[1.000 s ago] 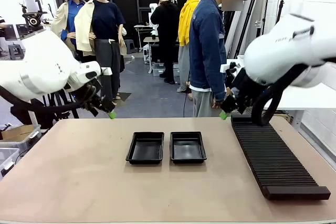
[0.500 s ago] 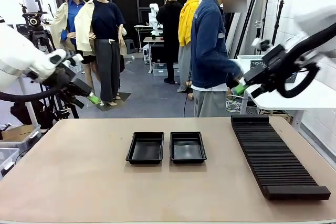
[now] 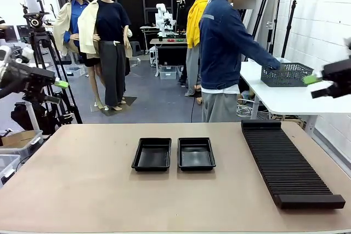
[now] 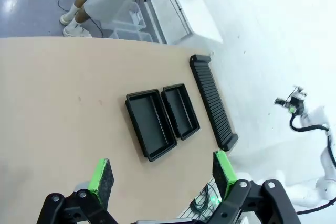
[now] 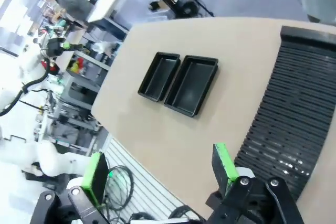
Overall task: Inspect and transfer BCBs to ESD trays.
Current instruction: Pick up the Blank PCB from the PCB Rack and place it in the left ESD tray.
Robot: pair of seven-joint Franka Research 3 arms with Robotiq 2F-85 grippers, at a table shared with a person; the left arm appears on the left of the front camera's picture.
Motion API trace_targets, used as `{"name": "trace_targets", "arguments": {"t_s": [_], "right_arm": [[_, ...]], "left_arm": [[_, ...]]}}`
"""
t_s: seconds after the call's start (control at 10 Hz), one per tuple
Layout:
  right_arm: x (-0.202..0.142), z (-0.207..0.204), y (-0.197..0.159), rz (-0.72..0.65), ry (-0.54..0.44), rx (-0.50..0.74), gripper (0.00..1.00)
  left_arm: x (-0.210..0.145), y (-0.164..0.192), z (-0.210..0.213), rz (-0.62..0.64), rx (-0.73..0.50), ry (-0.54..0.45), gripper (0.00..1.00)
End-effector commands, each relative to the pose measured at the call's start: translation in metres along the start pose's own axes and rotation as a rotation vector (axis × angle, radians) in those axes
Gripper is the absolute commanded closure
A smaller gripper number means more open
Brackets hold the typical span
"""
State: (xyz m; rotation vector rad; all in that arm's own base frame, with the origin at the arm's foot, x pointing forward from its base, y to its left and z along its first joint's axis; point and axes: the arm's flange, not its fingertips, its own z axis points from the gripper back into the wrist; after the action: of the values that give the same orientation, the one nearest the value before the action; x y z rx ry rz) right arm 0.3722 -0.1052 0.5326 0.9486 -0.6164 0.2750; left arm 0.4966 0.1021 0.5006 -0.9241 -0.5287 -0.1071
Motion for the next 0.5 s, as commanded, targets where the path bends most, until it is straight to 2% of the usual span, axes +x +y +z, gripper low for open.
{"name": "trace_targets", "arguments": {"t_s": [0.0, 0.2, 0.4], "right_arm": [[-0.013, 0.013, -0.041, -0.025, -0.039, 0.114, 0.00], [-0.029, 0.034, -0.074, -0.038, -0.096, 0.209, 0.00], [-0.045, 0.047, -0.106, -0.057, -0.145, 0.303, 0.00]], "left_arm": [[-0.009, 0.025, 0.004, 0.014, -0.097, -0.018, 0.00], [-0.017, 0.055, 0.017, 0.048, -0.192, -0.053, 0.00], [-0.028, 0.064, 0.025, 0.048, -0.216, -0.076, 0.00]]}}
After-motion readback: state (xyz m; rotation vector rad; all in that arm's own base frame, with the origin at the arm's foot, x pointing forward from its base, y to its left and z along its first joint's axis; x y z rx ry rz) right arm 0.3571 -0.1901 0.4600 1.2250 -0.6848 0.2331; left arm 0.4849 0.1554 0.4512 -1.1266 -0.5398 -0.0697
